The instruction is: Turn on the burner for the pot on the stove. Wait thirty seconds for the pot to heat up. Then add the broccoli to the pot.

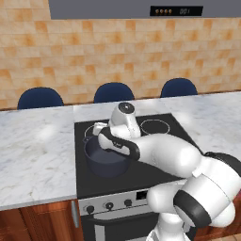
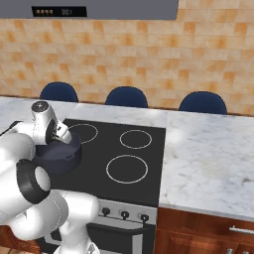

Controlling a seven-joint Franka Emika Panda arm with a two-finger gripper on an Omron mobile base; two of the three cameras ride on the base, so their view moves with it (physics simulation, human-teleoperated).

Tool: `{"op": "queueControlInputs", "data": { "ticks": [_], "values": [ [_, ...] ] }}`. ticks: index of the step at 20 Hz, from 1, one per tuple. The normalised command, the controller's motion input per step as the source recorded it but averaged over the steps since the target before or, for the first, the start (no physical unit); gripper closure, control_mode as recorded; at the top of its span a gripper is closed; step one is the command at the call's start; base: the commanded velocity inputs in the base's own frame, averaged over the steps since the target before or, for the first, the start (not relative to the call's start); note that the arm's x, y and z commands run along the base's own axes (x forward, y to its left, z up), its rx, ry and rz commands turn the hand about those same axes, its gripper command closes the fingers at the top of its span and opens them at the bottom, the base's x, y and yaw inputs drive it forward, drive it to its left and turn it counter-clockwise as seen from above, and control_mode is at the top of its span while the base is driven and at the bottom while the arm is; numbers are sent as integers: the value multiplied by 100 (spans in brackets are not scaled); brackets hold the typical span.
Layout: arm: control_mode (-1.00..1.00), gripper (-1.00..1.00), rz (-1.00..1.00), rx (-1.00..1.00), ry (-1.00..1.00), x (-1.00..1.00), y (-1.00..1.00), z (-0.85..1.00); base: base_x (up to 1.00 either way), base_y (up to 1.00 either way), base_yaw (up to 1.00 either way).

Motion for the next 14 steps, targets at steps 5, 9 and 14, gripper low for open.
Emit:
{"op": "queueControlInputs", "data": {
  "ticks": [5,9,14],
  "values": [
    [-100,100,0,-2,4,22,0,-14,0,0,0],
    [-100,100,0,-6,4,21,4,-18,0,0,0],
    [-100,100,0,-7,2,22,9,-11,0,0,0]
  ]
}}
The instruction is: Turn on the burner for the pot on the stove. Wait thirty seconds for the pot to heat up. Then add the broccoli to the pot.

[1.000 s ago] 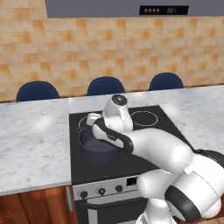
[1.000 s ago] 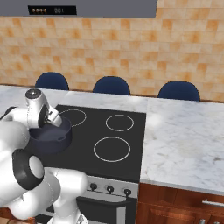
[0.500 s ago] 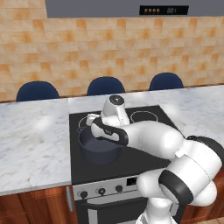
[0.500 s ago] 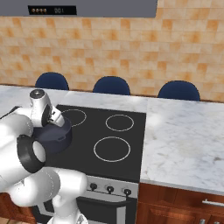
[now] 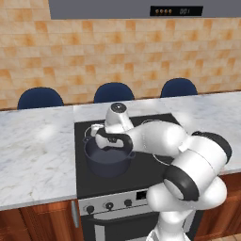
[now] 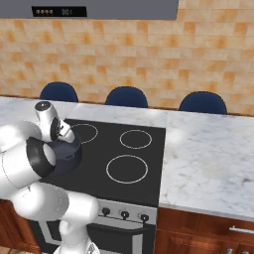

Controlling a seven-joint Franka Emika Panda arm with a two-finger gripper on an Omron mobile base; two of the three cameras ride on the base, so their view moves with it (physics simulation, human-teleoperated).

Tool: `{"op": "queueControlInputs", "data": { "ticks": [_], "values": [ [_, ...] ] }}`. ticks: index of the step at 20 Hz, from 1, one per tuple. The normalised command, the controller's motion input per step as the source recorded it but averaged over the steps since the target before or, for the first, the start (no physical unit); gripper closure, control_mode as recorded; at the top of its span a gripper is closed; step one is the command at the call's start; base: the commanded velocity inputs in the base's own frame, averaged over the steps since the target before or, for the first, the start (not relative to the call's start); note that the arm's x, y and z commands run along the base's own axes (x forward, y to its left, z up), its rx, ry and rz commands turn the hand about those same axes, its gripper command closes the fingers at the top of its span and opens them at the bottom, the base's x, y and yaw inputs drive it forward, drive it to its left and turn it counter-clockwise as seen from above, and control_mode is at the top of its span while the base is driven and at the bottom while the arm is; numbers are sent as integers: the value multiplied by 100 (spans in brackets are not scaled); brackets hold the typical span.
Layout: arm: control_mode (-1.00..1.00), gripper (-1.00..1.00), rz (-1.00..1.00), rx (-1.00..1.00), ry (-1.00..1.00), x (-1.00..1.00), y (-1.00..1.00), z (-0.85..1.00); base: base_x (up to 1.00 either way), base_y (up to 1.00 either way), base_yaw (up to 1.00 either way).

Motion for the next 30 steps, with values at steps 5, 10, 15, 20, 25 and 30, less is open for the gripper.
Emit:
{"op": "queueControlInputs", "data": {
  "ticks": [5,10,15,20,25,30],
  "values": [
    [-100,100,0,-2,0,20,20,-10,0,0,0],
    [-100,-100,0,-1,0,20,17,-16,0,0,0],
    [-100,-100,0,0,0,3,2,-4,0,0,0],
    [-100,-100,0,0,0,0,0,2,0,0,0],
    [-100,-100,0,0,0,0,0,32,0,0,0],
    [-100,-100,0,0,0,0,0,35,0,0,0]
  ]
}}
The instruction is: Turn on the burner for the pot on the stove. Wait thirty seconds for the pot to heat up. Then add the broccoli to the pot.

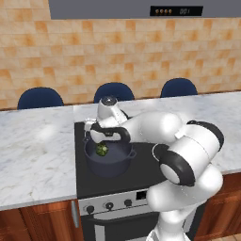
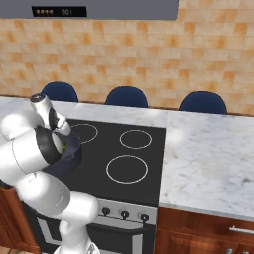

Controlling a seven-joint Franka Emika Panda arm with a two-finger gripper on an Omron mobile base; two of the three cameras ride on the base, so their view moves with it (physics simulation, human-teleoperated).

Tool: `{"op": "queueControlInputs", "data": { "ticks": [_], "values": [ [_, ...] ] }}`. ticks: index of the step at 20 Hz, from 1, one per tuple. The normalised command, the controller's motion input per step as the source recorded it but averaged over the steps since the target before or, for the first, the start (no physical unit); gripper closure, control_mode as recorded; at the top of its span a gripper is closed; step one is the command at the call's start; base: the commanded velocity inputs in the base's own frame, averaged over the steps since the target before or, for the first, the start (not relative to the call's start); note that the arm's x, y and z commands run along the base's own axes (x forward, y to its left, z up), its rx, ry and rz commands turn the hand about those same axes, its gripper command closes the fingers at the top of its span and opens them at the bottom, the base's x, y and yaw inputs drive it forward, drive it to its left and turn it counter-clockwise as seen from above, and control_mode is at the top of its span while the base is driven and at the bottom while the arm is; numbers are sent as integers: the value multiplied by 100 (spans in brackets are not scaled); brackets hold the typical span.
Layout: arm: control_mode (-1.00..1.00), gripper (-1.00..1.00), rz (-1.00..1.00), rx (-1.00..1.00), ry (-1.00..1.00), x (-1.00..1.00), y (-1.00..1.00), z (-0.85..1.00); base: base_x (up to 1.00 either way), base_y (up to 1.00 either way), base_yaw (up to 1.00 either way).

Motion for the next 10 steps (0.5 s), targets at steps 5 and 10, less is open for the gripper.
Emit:
{"op": "queueControlInputs", "data": {
  "ticks": [5,10],
  "values": [
    [-100,-100,-1,1,-3,-29,-6,91,0,0,0],
    [-100,-100,0,3,-11,-99,-67,41,0,0,0]
  ]
}}
